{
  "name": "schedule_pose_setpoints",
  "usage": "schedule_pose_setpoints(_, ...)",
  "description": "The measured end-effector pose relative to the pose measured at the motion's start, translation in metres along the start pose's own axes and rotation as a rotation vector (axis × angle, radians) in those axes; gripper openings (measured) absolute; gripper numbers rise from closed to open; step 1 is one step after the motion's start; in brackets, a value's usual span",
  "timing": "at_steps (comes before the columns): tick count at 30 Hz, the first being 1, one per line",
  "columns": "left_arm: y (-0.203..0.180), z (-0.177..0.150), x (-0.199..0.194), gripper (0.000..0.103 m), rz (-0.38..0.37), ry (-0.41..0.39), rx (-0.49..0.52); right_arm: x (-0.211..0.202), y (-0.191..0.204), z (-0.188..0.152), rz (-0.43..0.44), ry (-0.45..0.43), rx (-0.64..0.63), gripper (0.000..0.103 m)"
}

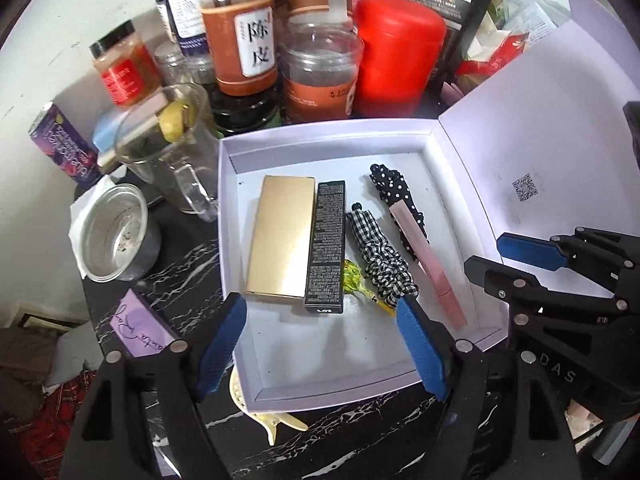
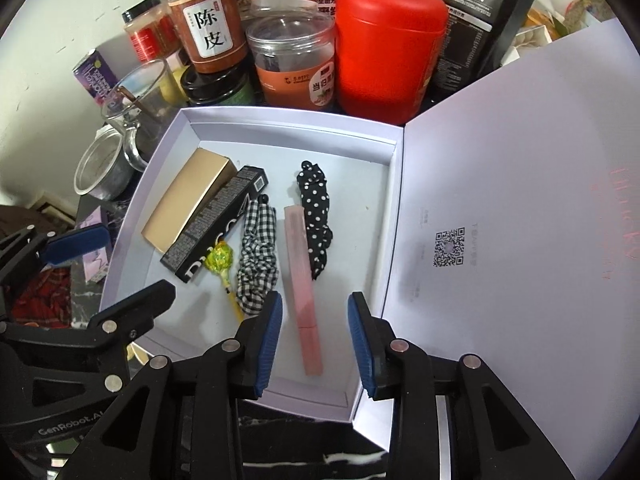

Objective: Organize rigid objects
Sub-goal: 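Open the right tool on the comb while the left tool releases the black box, then withdraw both tools from the white box toward the hair clip and card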

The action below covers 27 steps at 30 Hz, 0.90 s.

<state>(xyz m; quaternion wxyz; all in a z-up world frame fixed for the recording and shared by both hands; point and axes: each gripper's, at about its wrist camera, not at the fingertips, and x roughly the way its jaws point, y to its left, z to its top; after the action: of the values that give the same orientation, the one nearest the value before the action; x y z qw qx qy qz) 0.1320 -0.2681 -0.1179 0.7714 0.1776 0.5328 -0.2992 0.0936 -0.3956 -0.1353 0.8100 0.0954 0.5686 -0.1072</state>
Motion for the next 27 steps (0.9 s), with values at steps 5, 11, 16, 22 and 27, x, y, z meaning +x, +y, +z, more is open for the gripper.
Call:
schedule_pose_setpoints(5,0.006,-0.003,-0.016,0.077,0.009,-0.029,-0.019,-0.016,0.003,-0.006,0.004,-0.020,-0.013,0.034)
schedule_pose_setpoints(11,0.017,-0.006,-0.041,0.077,0.019,-0.068,-0.054,-0.037,0.009,-0.011,0.010,-0.054,-0.030,0.040)
schedule_pose_setpoints(16,0.025,-0.009,-0.062,0.077,0.044,-0.107,-0.070,-0.053,0.017,-0.013,0.020,-0.090,-0.032,0.049)
schedule_pose_setpoints(22,0.036,-0.018,-0.085,0.078,0.074,-0.142,-0.092,-0.071,0.033,-0.014,0.029,-0.117,-0.060,0.050)
schedule_pose_setpoints(27,0.049,-0.030,-0.102,0.078,0.091,-0.164,-0.127,-0.084,0.049,-0.017,0.041,-0.139,-0.093,0.050)
